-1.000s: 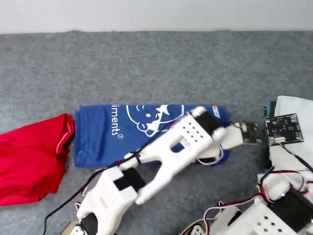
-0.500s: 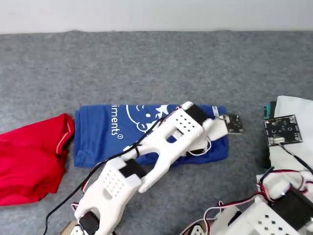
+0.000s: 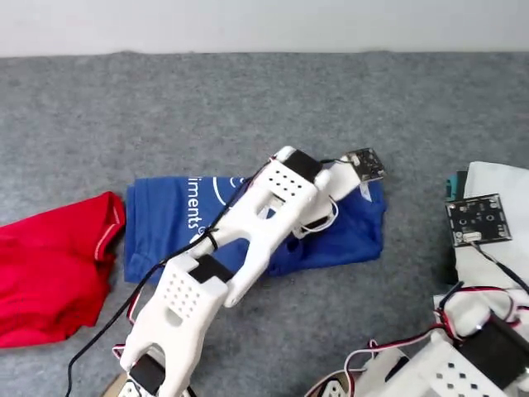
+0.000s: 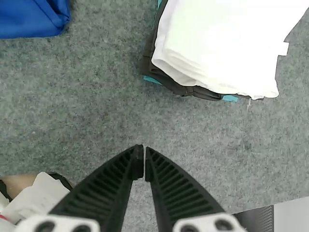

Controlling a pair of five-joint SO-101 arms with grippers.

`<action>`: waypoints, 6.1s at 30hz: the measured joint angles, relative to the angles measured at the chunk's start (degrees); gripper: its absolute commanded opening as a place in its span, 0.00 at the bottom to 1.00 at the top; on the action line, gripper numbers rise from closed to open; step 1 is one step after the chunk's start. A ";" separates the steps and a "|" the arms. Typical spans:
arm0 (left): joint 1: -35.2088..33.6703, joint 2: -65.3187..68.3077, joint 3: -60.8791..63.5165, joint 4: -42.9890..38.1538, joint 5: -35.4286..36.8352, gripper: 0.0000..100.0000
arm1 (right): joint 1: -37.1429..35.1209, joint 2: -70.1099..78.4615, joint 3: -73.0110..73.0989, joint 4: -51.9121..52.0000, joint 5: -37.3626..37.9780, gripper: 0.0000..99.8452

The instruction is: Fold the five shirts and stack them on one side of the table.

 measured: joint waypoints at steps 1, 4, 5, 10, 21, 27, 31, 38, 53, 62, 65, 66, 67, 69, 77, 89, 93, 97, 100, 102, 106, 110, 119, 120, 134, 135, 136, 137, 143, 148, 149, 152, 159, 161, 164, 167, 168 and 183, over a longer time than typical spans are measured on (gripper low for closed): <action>-0.09 0.00 0.00 0.00 0.00 0.16 | 0.00 0.00 0.00 0.00 0.00 0.01; 0.00 0.00 0.00 0.00 0.00 0.16 | 0.00 0.00 0.00 0.00 0.00 0.01; 0.00 0.00 0.00 0.00 0.00 0.16 | 0.00 0.00 0.00 0.00 0.00 0.01; -0.35 0.00 0.00 0.00 0.00 0.15 | 0.00 0.00 0.00 0.00 0.00 0.01; 1.67 -3.87 -12.48 12.22 0.00 0.09 | 0.00 0.00 0.00 0.00 0.00 0.01; 4.57 -9.23 -4.57 12.66 -0.88 0.01 | 0.00 0.00 0.00 0.00 0.00 0.01; 6.86 -11.78 6.42 12.66 -4.04 0.02 | 0.00 0.00 0.00 0.00 0.00 0.01; 4.57 -11.96 16.09 9.85 -4.84 0.02 | 0.00 0.00 0.00 0.00 0.00 0.01; -2.81 -8.62 20.13 -1.32 -6.68 0.02 | 0.00 0.00 0.00 0.00 0.00 0.01; -2.81 -8.62 8.79 6.86 -6.68 0.02 | 0.00 0.00 0.00 0.00 0.00 0.01; -2.81 -8.62 3.96 10.55 -6.68 0.02 | 0.00 0.00 0.00 0.00 0.00 0.01; -2.81 -8.62 2.29 11.60 -6.68 0.02 | 0.00 0.00 0.00 0.00 0.00 0.01; -2.81 -8.62 0.70 12.13 -6.77 0.02 | 0.00 0.00 0.00 0.00 0.00 0.01; -3.25 -8.62 -1.58 12.40 -6.86 0.02 | 0.00 0.00 0.00 0.00 0.00 0.01; -8.44 -13.80 -2.11 12.57 -3.69 0.02 | 0.00 0.00 0.00 0.00 0.00 0.01; -33.85 -27.25 6.77 12.75 9.49 0.02 | 0.00 0.00 0.00 0.00 0.00 0.01; -42.90 -27.78 10.99 12.75 9.93 0.10 | -0.09 0.00 2.20 0.00 0.00 0.01; -46.77 -27.78 15.56 12.75 9.93 0.20 | -0.09 0.44 4.22 0.00 0.00 0.01; -48.35 -27.78 17.58 12.75 9.93 0.22 | -0.09 0.53 4.31 0.00 0.00 0.01; -49.05 -27.78 18.90 12.75 9.93 0.23 | -0.09 0.53 4.31 0.00 0.00 0.01; -48.97 -27.69 22.24 12.75 9.93 0.23 | -0.09 0.53 4.31 0.00 0.00 0.01; -49.05 -24.00 22.95 11.60 9.93 0.23 | -0.09 0.53 4.31 0.00 0.00 0.01; -49.14 -15.82 22.95 7.12 9.93 0.23 | -0.09 0.44 4.31 0.00 0.00 0.01; -49.23 -14.68 22.95 6.86 9.93 0.22 | -0.09 0.44 4.31 0.00 0.00 0.01; -49.23 -4.92 20.66 3.78 14.15 0.08 | -0.09 0.44 4.31 0.00 0.00 0.01; -49.14 -4.84 20.48 3.69 14.15 0.05 | -0.09 0.44 4.31 0.00 0.00 0.01; -49.05 -4.84 20.48 3.43 13.98 0.02 | -0.09 0.44 4.31 0.00 0.00 0.01; -48.97 -4.84 20.48 3.43 13.10 0.01 | -0.09 0.44 4.31 0.00 0.00 0.01; -47.12 -4.92 19.78 3.96 10.29 0.01 | -0.09 0.44 4.31 0.00 0.00 0.01; -45.89 -8.18 18.11 6.68 10.02 0.01 | -0.09 0.44 4.31 0.00 0.00 0.01; -45.45 -9.49 17.67 7.12 10.02 0.01 | -0.09 0.44 4.31 0.00 0.00 0.01; -43.96 -14.51 17.14 9.23 10.02 0.01 | -0.09 0.44 4.31 0.00 0.00 0.01; -37.36 -24.44 17.14 12.13 9.76 0.01 | -0.09 0.44 4.31 0.00 0.00 0.01; -34.73 -26.73 17.14 12.13 9.76 0.01 | -0.09 0.44 4.31 0.00 0.00 0.01; -29.89 -28.92 17.14 12.13 9.76 0.01 | -0.09 0.44 4.31 0.00 0.00 0.01; -24.70 -29.71 17.14 12.13 9.76 0.01 | -0.09 0.44 4.31 0.00 0.00 0.01; -22.77 -29.71 17.14 12.13 9.76 0.01 | -0.09 0.44 4.31 0.00 0.00 0.01; -1.85 -29.71 10.99 8.88 13.19 0.01 | -0.09 0.44 4.31 0.00 0.00 0.01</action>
